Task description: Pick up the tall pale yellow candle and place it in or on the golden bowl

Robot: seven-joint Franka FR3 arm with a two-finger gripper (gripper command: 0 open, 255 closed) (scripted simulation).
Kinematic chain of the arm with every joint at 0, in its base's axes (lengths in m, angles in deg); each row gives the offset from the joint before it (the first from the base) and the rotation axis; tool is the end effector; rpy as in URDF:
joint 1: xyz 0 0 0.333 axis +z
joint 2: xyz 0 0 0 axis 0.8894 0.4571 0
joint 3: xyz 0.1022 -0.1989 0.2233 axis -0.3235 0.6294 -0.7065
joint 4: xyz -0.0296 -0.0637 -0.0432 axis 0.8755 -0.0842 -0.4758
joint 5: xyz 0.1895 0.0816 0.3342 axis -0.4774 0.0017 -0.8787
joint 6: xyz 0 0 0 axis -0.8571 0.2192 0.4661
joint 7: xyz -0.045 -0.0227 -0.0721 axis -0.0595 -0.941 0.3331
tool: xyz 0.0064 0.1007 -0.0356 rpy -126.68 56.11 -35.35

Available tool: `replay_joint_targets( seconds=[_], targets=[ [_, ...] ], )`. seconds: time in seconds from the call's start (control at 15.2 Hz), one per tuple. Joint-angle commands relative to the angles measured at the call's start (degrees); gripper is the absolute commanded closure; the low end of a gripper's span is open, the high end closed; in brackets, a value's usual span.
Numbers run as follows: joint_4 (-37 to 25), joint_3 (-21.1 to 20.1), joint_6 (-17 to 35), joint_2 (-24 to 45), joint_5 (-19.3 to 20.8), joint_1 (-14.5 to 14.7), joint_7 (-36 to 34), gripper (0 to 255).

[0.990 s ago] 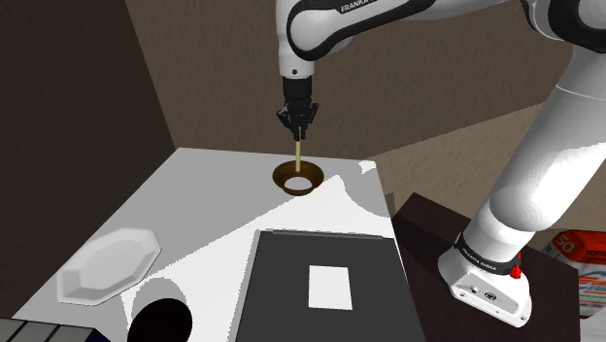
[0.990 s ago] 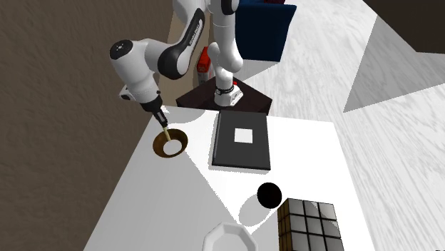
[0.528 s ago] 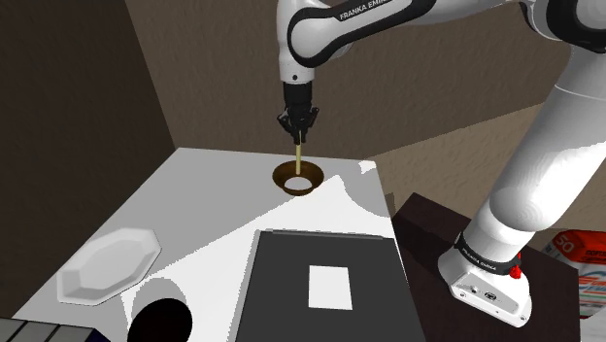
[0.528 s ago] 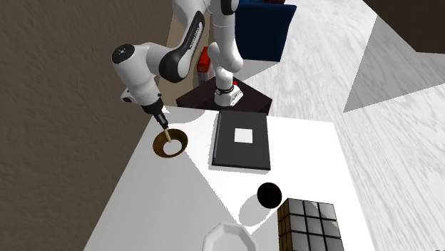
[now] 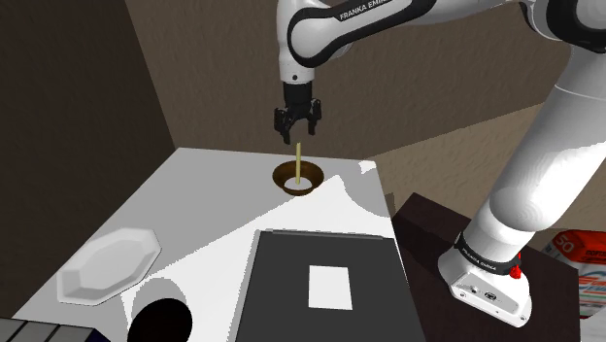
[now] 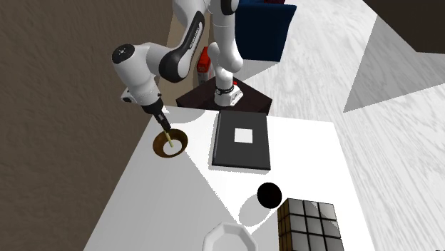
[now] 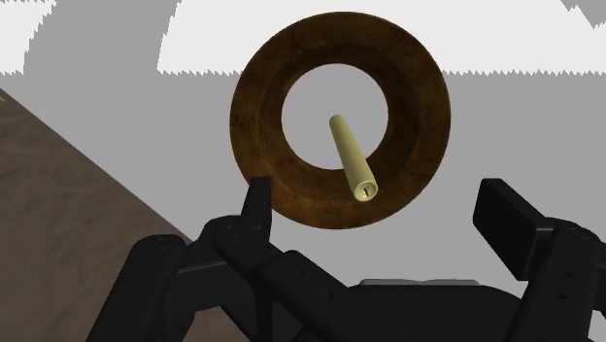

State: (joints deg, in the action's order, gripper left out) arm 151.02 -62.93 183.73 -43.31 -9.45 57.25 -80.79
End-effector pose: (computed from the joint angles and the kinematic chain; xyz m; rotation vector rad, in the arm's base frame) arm 0.5363 0.1458 0.4553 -3.1206 0.2263 0.1331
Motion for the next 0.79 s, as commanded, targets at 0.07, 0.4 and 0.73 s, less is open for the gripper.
replay_joint_targets(
  seconds=[0.07,0.4,0.73],
  targets=[
    [-3.37,0.07,-3.79,-0.45,-0.12,-0.09,0.09,0],
    [-6.68,0.12,-7.22,-0.57,-0.13,-0.14,0.1,0],
    [-6.68,0.12,-7.21,-0.56,-0.13,-0.14,0.1,0]
  ],
)
